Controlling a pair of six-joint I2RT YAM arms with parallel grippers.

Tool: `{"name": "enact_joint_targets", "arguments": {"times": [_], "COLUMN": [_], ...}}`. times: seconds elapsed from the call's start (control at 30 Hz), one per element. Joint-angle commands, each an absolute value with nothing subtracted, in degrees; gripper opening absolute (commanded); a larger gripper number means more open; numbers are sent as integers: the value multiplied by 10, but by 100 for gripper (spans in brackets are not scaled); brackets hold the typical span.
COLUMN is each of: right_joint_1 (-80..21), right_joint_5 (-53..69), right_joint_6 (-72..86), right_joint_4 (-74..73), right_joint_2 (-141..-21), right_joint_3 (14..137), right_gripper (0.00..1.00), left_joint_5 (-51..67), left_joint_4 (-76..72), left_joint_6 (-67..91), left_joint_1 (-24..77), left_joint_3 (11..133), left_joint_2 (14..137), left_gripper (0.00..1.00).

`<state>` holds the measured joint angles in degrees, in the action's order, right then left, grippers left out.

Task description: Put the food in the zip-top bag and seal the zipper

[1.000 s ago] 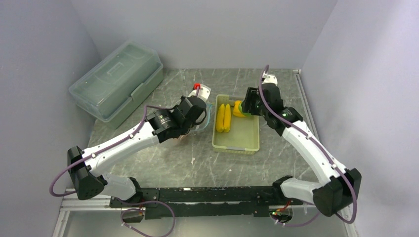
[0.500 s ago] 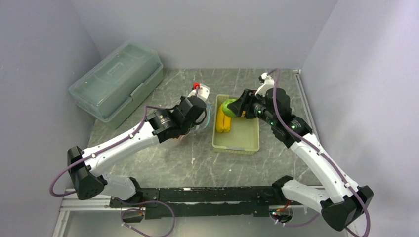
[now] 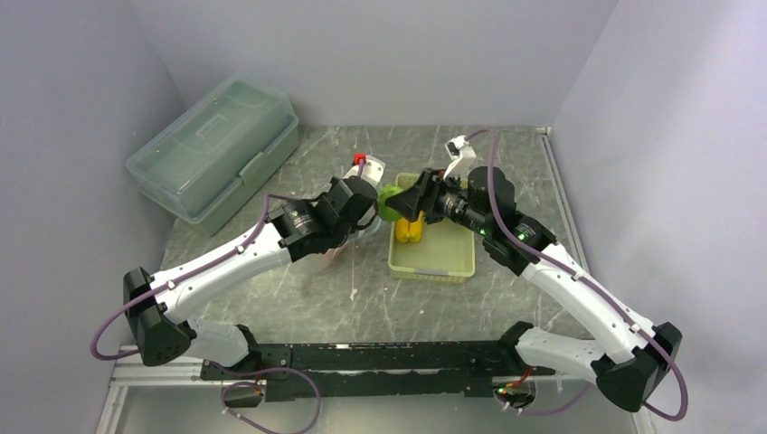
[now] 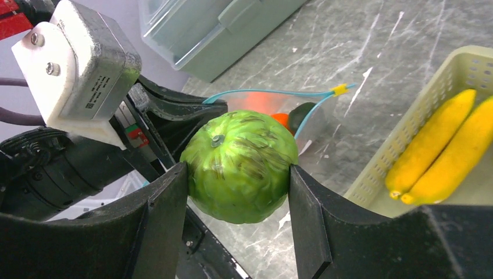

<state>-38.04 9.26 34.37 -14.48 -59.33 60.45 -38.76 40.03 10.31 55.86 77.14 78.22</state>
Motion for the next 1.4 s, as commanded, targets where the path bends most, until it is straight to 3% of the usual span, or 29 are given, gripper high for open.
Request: {"name": "enact_joint_targets", "arguments": {"times": [0.0, 0.63, 0.83, 1.0, 1.13, 1.37], "right_joint_1": [-401, -431, -442, -446, -447, -447], "right_joint_5": [73, 63, 48, 43, 38, 20], "right_joint_6": [361, 387, 379, 376, 373, 361], "right_joint_4": [-89, -32, -41, -40, -43, -56], "right_joint_2": [-606, -691, -715, -722, -721, -705], "right_joint_3": [608, 612, 617, 617, 620, 622], "right_gripper": [40, 44, 52, 71, 81, 84], "left_joint_5": [-381, -378, -376, -379, -380, -382], "left_joint_4": [394, 396, 393, 394, 393, 391], "left_joint_6": [117, 115, 114, 114, 113, 111], "left_joint_1": [560, 560, 560, 560, 560, 560], "left_joint_3": [794, 795, 793, 792, 792, 792], "left_joint_2": [774, 759, 756, 755, 754, 755], "left_gripper": [0, 0, 0, 0, 0, 0]}}
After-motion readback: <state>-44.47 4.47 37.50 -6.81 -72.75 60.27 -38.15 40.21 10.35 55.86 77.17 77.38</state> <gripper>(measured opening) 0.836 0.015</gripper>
